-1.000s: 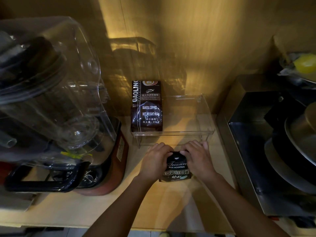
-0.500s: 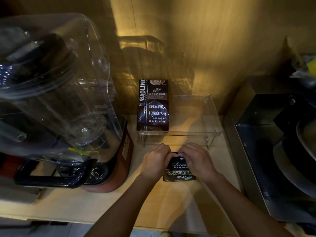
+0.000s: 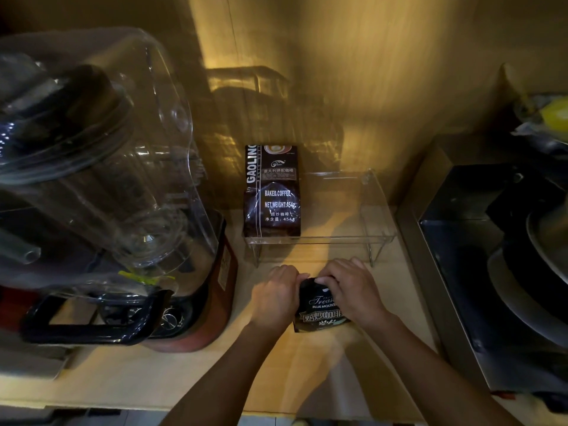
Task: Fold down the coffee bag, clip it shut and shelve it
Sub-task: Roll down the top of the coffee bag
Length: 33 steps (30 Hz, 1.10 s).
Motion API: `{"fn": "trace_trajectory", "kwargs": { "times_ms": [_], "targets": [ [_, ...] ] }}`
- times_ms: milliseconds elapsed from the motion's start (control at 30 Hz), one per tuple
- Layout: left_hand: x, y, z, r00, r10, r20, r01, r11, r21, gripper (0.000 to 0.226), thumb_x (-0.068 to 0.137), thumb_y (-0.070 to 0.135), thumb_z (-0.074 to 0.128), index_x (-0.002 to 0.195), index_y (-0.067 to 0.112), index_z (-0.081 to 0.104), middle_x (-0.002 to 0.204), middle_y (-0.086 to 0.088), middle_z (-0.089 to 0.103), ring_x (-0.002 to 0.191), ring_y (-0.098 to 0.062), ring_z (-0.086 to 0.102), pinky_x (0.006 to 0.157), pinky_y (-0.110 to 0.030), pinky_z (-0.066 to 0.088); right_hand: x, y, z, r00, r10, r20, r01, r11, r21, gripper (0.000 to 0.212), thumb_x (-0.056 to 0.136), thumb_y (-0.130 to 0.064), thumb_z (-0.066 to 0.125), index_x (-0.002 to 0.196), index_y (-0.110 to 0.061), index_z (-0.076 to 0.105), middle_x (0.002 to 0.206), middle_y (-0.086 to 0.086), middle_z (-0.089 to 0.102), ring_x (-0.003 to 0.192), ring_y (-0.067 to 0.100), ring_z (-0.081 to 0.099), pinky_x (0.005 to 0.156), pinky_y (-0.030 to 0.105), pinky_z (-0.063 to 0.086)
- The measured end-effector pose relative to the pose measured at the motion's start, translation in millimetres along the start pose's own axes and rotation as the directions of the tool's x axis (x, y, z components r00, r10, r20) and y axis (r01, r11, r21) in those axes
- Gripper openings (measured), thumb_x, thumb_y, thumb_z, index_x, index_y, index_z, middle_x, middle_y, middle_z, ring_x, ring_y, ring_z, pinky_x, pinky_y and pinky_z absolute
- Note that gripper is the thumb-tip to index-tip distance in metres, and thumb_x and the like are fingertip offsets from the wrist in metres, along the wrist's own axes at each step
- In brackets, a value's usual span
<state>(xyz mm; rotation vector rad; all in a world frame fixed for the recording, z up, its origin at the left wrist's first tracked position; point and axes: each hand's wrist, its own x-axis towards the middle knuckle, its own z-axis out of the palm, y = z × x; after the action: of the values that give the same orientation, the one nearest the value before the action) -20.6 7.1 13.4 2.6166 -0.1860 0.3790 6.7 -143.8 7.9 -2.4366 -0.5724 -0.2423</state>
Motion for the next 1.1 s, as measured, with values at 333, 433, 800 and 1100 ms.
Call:
{"fn": "trace_trajectory", "kwargs": {
  "times_ms": [333, 433, 800, 1100],
  "targets": [
    [5.7, 1.2, -1.4, 0.984, 0.117, 0.137, -0.079, 0.964, -0.254, 0.009, 0.086, 0.012, 0.059, 0.081, 0.005, 0.060, 0.079, -0.012, 0.063, 0.077, -0.025, 0.056, 0.069, -0.035, 0.044, -3.5, 3.9, -3.3, 0.997, 0.075, -0.012, -0.073, 0.988, 0.136, 0.007, 0.078, -0.011, 0.066, 0.072, -0.007, 0.065, 0.076, 0.007, 0.069, 0.076, 0.025, 0.056, 0.072, 0.022, 0.025],
    [8.1, -1.1, -0.5, 0.993, 0.062, 0.103, -0.032, 0.962, -0.272, 0.008, 0.084, 0.009, 0.061, 0.078, 0.003, 0.061, 0.078, -0.013, 0.065, 0.076, -0.024, 0.057, 0.066, -0.028, 0.039, -5.7, 15.3, -6.8, 0.978, 0.206, -0.023, -0.197, 0.957, 0.214, 0.004, 0.078, -0.012, 0.067, 0.076, -0.016, 0.066, 0.081, -0.007, 0.064, 0.087, 0.023, 0.047, 0.072, 0.024, 0.022],
    [11.7, 3.1, 3.2, 0.997, 0.040, 0.071, -0.022, 0.972, -0.236, 0.014, 0.083, 0.016, 0.062, 0.072, 0.010, 0.057, 0.076, -0.005, 0.063, 0.075, -0.019, 0.055, 0.063, -0.033, 0.043, -6.3, 24.1, -18.6, 0.884, 0.467, -0.036, -0.401, 0.794, 0.457, 0.006, 0.069, -0.006, 0.072, 0.074, -0.010, 0.072, 0.069, -0.011, 0.061, 0.074, 0.018, 0.059, 0.070, 0.017, 0.045],
    [12.5, 5.7, 4.2, 0.991, 0.120, 0.062, -0.112, 0.986, -0.121, 0.013, 0.085, 0.021, 0.061, 0.076, 0.013, 0.057, 0.078, -0.004, 0.062, 0.076, -0.018, 0.054, 0.064, -0.029, 0.038, -13.3, 28.6, -27.1, 0.837, 0.543, 0.071, -0.489, 0.684, 0.541, 0.018, 0.074, -0.007, 0.068, 0.059, -0.010, 0.060, 0.068, 0.003, 0.061, 0.063, 0.012, 0.055, 0.052, 0.019, 0.045]
  ]
}}
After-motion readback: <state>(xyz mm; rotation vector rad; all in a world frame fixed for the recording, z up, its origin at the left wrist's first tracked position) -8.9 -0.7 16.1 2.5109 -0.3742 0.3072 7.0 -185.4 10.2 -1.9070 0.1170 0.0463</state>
